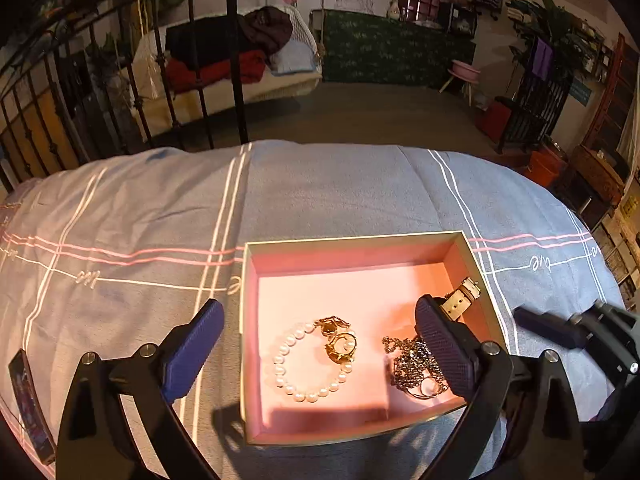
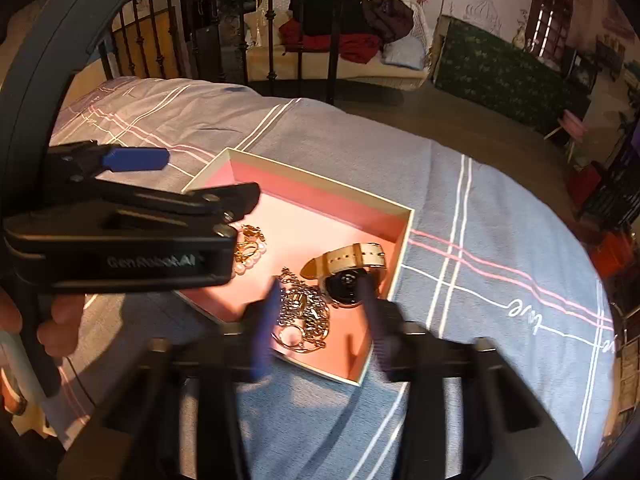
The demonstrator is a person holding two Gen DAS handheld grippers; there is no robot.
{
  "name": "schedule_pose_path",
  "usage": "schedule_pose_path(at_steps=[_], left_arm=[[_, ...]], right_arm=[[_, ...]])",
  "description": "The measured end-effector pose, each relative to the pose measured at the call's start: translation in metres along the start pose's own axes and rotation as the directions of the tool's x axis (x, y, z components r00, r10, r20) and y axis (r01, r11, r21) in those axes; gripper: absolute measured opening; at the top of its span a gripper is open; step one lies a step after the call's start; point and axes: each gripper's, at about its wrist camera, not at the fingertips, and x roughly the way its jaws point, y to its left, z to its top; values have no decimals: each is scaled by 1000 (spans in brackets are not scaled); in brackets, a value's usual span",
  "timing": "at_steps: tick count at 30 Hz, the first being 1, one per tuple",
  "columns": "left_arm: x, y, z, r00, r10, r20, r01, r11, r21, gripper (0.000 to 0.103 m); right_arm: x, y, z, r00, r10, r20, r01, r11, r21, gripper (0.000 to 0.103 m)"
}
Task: Organize jewelry
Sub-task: 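Open both grippers to drop the pendant and ring into the box, then grasp the silver stone ring on the cover with the left gripper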
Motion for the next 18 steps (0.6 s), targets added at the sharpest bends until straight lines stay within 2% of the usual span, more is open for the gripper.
schedule_pose_path(at_steps=[1,5,7,10,13,15,16,18], left_arm=[[-6,1,-3,1000,-2,5,2,1000,16,95],[-32,4,-33,999,-31,26,29,998,64,95],[-41,2,-58,998,-62,16,60,995,84,95],[-40,-5,-98,994,-101,-43,105,989,108,95],[-26,-17,-128,989,-94,-115,110,983,146,95],[-16,-23,-136,986,-77,-146,101,980,169,91],[-12,-26,-138,984,-76,-159,103,980,172,84],[-6,-29,-138,983,-83,-162,111,978,175,84]], right_arm=[[-10,0,-5,999,-8,37,8,1000,-7,89],[-40,-3,-41,997,19,70,-21,999,33,89],[-47,-4,-69,998,45,51,-48,997,63,93],[-44,-3,-120,995,102,-19,-99,987,125,93],[-43,-1,-160,985,167,-48,-152,962,227,92],[-48,1,-176,981,189,-31,-173,944,281,87],[-50,4,-178,981,195,-22,-181,941,287,81],[-51,12,-177,981,191,-24,-177,947,270,70]])
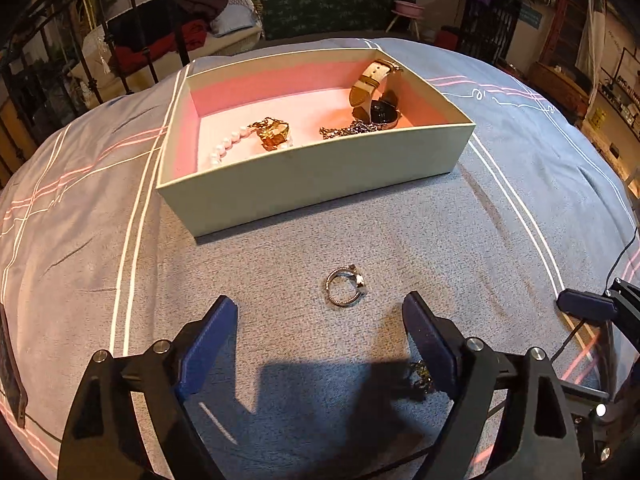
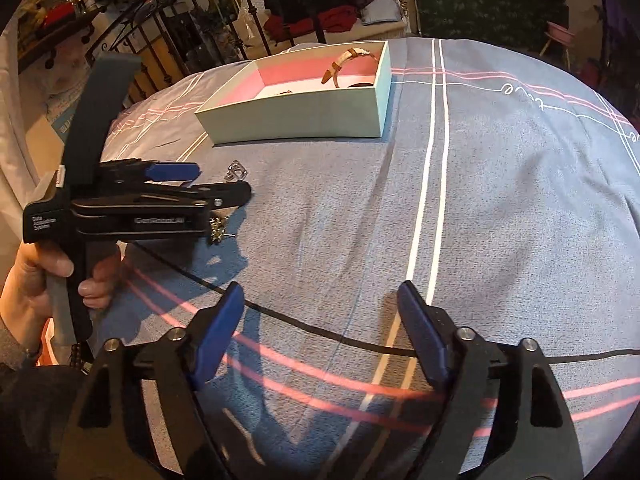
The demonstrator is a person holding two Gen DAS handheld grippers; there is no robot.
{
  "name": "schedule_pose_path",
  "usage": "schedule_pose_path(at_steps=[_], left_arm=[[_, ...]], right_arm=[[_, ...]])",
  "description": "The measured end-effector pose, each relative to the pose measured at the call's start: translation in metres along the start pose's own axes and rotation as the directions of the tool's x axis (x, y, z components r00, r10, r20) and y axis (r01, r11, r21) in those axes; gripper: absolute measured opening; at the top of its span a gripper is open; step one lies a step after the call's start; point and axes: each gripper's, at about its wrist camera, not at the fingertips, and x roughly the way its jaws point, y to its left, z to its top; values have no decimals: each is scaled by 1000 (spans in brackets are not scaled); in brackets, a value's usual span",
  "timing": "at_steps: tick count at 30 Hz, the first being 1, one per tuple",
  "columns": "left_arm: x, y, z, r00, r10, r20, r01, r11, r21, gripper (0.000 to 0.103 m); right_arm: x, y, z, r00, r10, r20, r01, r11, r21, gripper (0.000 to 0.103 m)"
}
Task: Organize jewelry
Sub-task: 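Grasp the silver stone ring on the cover with the left gripper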
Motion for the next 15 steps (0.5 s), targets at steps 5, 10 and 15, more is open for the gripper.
schedule_pose_path(at_steps=[5,10,15], left_arm=[[-2,-2,5,999,-13,35,12,1000,15,43],[-6,9,-2,997,-43,59,44,999,-14,20],[-8,18,-4,996,-76,57,79,995,-61,19]], right_arm=[[14,23,8,999,-46,-27,44,996,-81,67],[23,36,19,999,3,-46,-7,996,-92,67],[40,51,33,998,-7,-61,-1,992,-129,69]])
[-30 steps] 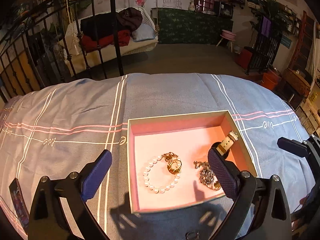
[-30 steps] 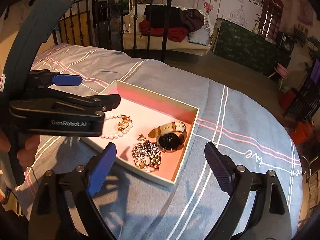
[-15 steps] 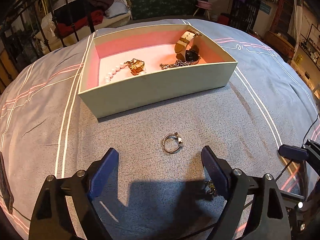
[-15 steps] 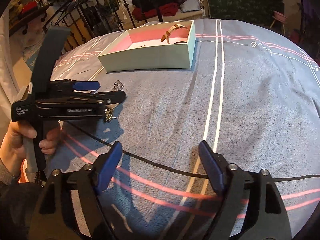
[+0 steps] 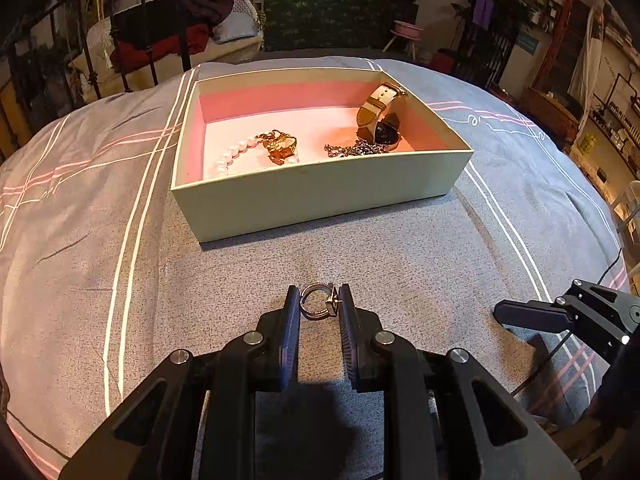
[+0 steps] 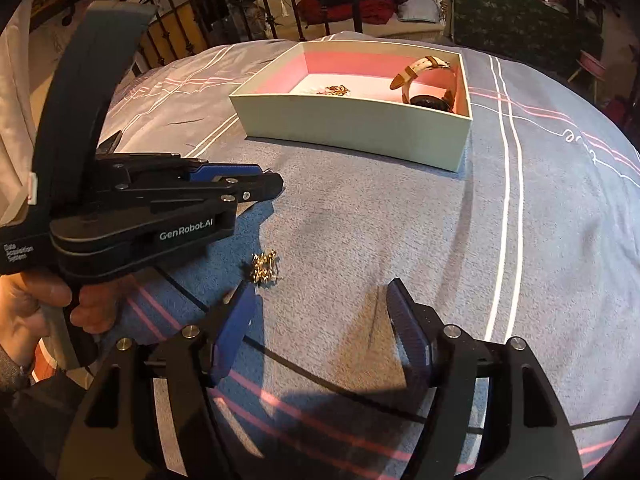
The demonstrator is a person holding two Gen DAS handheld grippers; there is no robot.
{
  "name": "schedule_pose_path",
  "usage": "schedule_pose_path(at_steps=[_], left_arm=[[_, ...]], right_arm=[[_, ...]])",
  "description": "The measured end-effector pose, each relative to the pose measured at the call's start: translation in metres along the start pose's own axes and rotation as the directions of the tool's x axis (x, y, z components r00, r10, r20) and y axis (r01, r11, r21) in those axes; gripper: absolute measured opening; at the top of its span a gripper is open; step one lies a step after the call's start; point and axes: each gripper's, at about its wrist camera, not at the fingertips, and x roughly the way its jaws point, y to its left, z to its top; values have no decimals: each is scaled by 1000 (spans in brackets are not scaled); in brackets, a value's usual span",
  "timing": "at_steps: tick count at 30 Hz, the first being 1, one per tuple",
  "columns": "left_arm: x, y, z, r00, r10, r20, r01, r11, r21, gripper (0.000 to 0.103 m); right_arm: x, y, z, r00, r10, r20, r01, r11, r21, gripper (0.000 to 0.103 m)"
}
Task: Organize jewelry
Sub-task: 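Grasp the silver stone ring on the cover with the left gripper, then grasp the gold earring cluster with the right gripper while the left holds the ring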
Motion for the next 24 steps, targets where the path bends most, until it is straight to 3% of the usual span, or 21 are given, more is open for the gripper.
schedule_pose_path(at_steps=[6,11,13,17,22,24], left_arm=[[0,10,2,999,-48,-12,47,997,-60,19],[0,8,1,999,-44,-16,43,997,-60,20],[1,7,1,999,-41,-19,39,998,-58,20],[2,8,3,999,-43,-23,42,997,-66,20],[3,9,4,998,-49,-29,47,996,-73,20],[3,9,4,998,-48,-30,46,996,-74,20]], right_arm=[[13,18,11,1000,-21,-17,20,997,-77,70],[17,25,15,999,-43,-5,42,992,-121,65],[16,27,14,999,-46,5,47,990,-134,56],[15,31,12,999,-48,8,49,987,-154,51],[12,33,9,1000,-25,11,26,987,-161,25],[11,32,8,1000,-14,9,15,987,-157,20]])
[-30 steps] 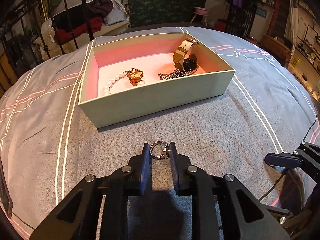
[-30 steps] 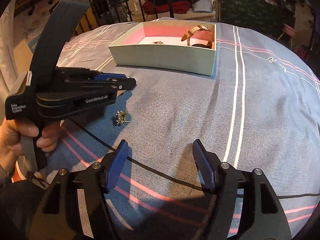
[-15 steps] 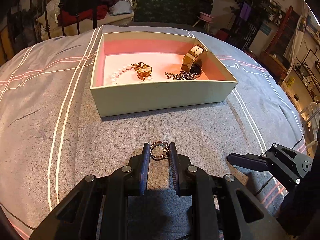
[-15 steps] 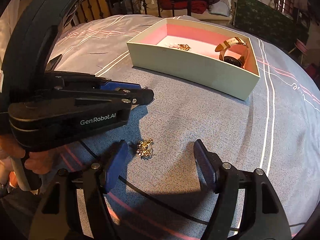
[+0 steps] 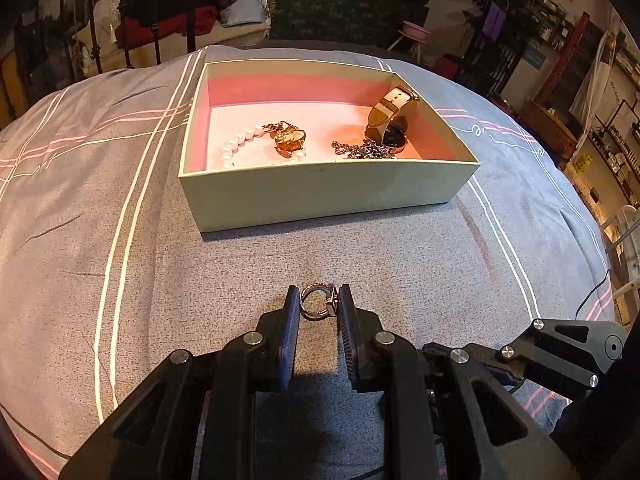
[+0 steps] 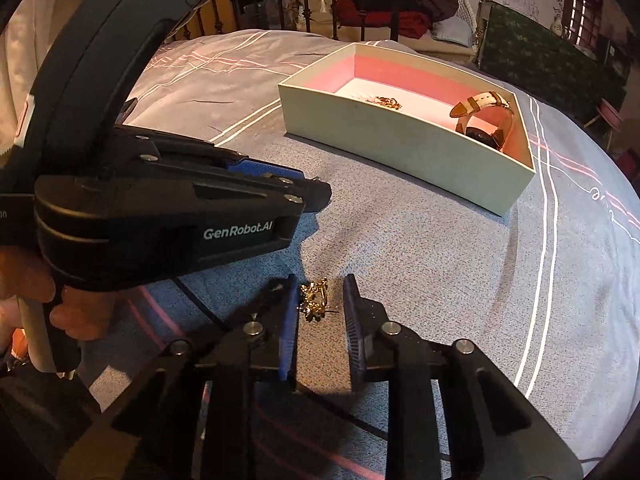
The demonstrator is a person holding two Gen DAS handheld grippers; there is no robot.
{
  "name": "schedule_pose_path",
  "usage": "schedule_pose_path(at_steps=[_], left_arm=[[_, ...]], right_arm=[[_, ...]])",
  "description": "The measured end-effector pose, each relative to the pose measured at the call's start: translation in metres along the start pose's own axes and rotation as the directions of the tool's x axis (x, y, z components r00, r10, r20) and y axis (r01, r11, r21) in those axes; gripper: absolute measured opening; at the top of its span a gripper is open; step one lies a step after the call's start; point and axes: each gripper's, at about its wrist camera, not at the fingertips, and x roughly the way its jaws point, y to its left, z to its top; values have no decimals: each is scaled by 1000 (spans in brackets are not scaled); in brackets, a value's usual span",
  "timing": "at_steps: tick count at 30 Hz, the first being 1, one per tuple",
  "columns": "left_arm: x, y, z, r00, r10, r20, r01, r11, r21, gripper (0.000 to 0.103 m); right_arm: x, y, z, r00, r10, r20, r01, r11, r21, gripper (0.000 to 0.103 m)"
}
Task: Organize jewelry
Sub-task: 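Grasp the gold earring cluster with the right gripper while the left holds the ring, then carry the ring and earrings over the pink box with both grippers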
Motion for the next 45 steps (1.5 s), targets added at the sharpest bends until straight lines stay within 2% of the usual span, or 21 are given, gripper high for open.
schedule_pose_path(at_steps=[8,15,23,31,45], left_arm=[[1,-1,1,1000,7,-3,-7,1000,4,20],[-1,-6,8,1000,-1,-4,1,1000,12,20],[-17,-19,25,999,6,41,-8,999,41,20],[-43,-21,53,993,13,119,-19,998,52,20],[-46,-15,82,989,27,147,-33,999,43,20]], right_arm=[[-6,-7,-4,999,39,7,-39,999,34,20],[-6,-9,0,999,31,7,-31,999,31,20],[-13,-21,12,1000,12,29,-13,999,38,20],[-24,-35,33,997,-20,69,19,1000,17,20],[-31,-45,59,994,-43,99,44,999,-5,20]])
